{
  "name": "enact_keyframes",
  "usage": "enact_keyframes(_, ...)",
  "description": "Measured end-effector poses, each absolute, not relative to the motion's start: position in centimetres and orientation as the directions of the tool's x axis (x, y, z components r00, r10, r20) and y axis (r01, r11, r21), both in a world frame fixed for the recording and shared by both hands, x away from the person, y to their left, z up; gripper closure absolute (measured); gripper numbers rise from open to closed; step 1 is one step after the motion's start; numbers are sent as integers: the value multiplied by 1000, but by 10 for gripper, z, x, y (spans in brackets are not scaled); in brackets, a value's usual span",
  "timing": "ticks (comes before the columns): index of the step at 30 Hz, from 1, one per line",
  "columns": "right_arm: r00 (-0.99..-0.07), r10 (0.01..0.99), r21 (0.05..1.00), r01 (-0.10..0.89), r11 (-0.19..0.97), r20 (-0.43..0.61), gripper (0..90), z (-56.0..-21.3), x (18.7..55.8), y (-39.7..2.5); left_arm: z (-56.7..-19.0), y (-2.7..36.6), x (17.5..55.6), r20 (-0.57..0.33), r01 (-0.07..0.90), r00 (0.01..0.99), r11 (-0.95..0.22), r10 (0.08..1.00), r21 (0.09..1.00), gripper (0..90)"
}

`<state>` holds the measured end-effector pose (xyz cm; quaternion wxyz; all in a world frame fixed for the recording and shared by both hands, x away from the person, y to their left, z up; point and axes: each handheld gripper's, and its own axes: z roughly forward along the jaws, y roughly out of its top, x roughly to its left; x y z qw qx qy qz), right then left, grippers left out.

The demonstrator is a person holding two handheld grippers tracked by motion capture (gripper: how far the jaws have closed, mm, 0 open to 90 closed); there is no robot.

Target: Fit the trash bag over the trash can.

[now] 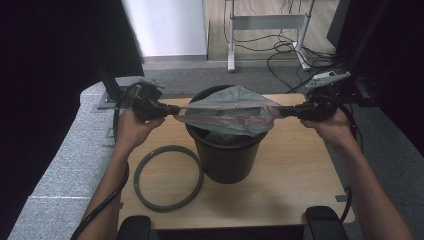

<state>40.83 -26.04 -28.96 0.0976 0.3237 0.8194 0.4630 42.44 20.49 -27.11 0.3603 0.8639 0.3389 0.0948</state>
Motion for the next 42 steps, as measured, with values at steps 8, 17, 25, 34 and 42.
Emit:
enact_keyframes(8,-775,616,816,443,371,140,703,-286,409,-255,-266,200,420,-45,486,767,-533,640,693,643)
enact_keyframes(17,-782,611,822,423,381,119,501,-255,400,-241,-254,189,418,-15,443,787,-548,617,710,450)
enact_keyframes(25,-806,584,815,405,415,103,469,-239,395,-225,-246,183,422,-21,433,794,-541,607,721,410)
enact_keyframes(34,-838,535,795,392,463,102,440,-228,396,-186,-240,165,436,7,436,776,-545,631,716,441)
enact_keyframes(42,-813,581,731,410,545,23,776,-243,401,-169,-250,157,452,24,469,740,-542,672,697,723)
